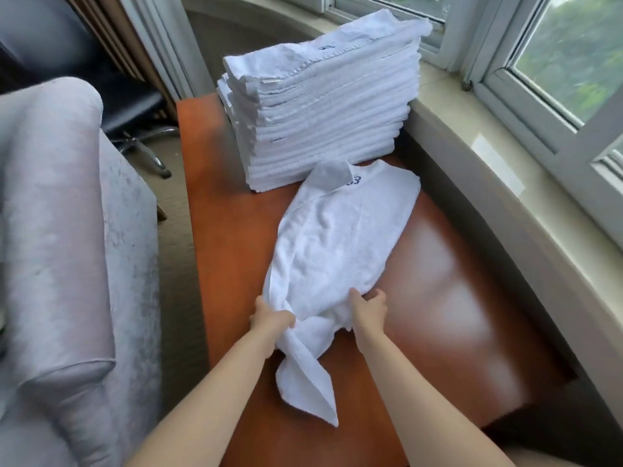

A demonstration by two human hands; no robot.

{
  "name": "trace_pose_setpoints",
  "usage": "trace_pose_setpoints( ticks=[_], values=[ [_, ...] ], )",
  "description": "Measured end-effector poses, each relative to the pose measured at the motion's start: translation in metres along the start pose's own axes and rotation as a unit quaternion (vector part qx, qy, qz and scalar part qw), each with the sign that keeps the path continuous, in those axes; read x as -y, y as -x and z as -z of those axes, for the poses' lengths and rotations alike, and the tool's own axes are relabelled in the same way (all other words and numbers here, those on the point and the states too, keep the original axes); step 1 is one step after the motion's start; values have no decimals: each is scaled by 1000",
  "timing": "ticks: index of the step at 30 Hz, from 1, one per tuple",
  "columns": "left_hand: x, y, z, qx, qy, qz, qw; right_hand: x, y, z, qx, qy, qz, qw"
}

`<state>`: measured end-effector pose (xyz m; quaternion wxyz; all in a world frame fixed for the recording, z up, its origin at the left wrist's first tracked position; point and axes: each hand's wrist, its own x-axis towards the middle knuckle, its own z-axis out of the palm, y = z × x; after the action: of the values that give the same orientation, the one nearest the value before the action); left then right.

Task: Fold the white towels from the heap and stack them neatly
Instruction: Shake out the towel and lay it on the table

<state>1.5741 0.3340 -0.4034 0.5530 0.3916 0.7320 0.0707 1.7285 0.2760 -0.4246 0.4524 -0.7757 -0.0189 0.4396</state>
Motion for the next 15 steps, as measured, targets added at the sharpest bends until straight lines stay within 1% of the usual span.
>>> trace_pose_setpoints(
  ticks=[1, 2, 3, 4, 5, 6, 7, 8, 9, 10, 11, 12, 13, 14, 15],
  values=[
    [2, 1, 1, 17, 49, 5, 999, 2, 5, 3, 70, -13, -34, 997],
    [4, 2, 4, 38, 106, 14, 994, 5, 13, 9, 149, 3, -68, 987],
    [6, 5, 7, 54, 156, 18, 986, 7, 22, 16, 214, 44, -89, 972],
    [8, 8, 11, 64, 191, 16, 979, 5, 27, 22, 256, 80, -87, 959],
    [11, 11, 17, 62, 214, 11, 975, 4, 31, 28, 270, 92, -65, 956],
    [13, 13, 23, 49, 231, 0, 972, 4, 36, 34, 256, 74, -32, 963],
    [15, 14, 31, 26, 238, -16, 971, 3, 45, 40, 206, 27, 10, 978],
    [18, 16, 39, 0, 235, -31, 971, 3, 55, 47, 126, -32, 53, 990],
    [21, 19, 46, -28, 229, -47, 972, 0, 66, 55, 35, -84, 92, 992],
    [24, 22, 54, -48, 227, -58, 971, -3, 78, 64, -55, -119, 129, 983],
    [29, 25, 60, -62, 221, -65, 971, -9, 91, 74, -135, -128, 158, 970],
    [34, 28, 65, -66, 204, -68, 974, -16, 104, 86, -201, -104, 178, 958],
    [39, 32, 66, -57, 176, -69, 980, -24, 117, 99, -243, -45, 182, 952],
    [44, 36, 66, -37, 137, -67, 988, -32, 129, 109, -238, 56, 167, 955],
    [49, 41, 64, -12, 98, -67, 993, -41, 138, 116, -188, 174, 127, 958]
  ],
)
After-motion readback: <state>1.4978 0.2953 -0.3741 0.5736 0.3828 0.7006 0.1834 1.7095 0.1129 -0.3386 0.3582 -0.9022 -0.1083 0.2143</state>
